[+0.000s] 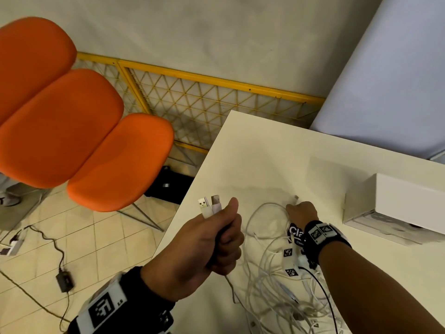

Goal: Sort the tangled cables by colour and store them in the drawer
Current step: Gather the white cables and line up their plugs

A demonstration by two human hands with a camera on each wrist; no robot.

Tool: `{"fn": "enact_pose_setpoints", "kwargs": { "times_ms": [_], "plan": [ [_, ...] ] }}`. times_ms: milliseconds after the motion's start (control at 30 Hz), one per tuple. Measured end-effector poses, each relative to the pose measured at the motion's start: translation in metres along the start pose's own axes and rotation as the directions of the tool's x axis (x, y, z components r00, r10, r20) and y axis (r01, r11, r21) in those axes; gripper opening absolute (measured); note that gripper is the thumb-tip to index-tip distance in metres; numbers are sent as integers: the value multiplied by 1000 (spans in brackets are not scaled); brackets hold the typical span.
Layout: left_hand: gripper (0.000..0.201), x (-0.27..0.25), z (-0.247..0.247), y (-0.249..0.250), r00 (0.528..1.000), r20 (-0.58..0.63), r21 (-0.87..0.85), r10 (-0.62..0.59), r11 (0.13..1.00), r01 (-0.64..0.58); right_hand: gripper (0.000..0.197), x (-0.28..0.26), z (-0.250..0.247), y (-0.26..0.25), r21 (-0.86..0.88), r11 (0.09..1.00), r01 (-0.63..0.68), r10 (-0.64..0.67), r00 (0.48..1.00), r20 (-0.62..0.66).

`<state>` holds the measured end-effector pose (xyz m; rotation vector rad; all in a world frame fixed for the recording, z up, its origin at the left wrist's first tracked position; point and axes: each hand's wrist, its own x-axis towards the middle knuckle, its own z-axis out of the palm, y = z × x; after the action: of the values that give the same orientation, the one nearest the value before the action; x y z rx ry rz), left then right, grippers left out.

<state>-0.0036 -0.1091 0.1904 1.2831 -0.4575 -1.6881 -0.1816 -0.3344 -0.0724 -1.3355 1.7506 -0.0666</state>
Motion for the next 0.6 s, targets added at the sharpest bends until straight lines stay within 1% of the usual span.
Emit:
{"fn": "enact_pose_setpoints", "kwargs": {
  "times_ms": [67, 100, 167, 233, 367, 500, 600],
  "plan": [
    [56, 1, 1, -3, 1000, -4, -11, 4, 1000, -4, 30, -13, -6, 1, 178, 983, 41, -45, 999, 21],
    [53, 2, 2, -4, 1000, -5, -14, 5, 1000, -6, 29, -24, -11, 2, 270, 961, 62, -70, 997, 19],
    [50, 4, 6, -7, 1000, -16, -23, 3, 1000, -4, 17, -49, -23, 3, 430, 898, 94, -111, 994, 15],
    [49, 7, 10, -10, 999, -40, -39, 0, 999, -2, 8, -75, -35, 4, 540, 831, 132, -167, 986, 17],
    [42, 14, 25, -16, 998, -55, -71, 17, 997, -21, 10, -136, -64, 7, 601, 758, 256, -291, 956, -39],
    [34, 18, 43, -23, 997, -46, -47, 65, 997, -67, 9, -193, -85, 10, 541, 725, 427, -468, 881, -68],
    [29, 23, 59, -30, 993, -24, 6, 113, 994, -113, 6, -228, -94, 9, 514, 693, 505, -541, 836, -92]
  ]
}}
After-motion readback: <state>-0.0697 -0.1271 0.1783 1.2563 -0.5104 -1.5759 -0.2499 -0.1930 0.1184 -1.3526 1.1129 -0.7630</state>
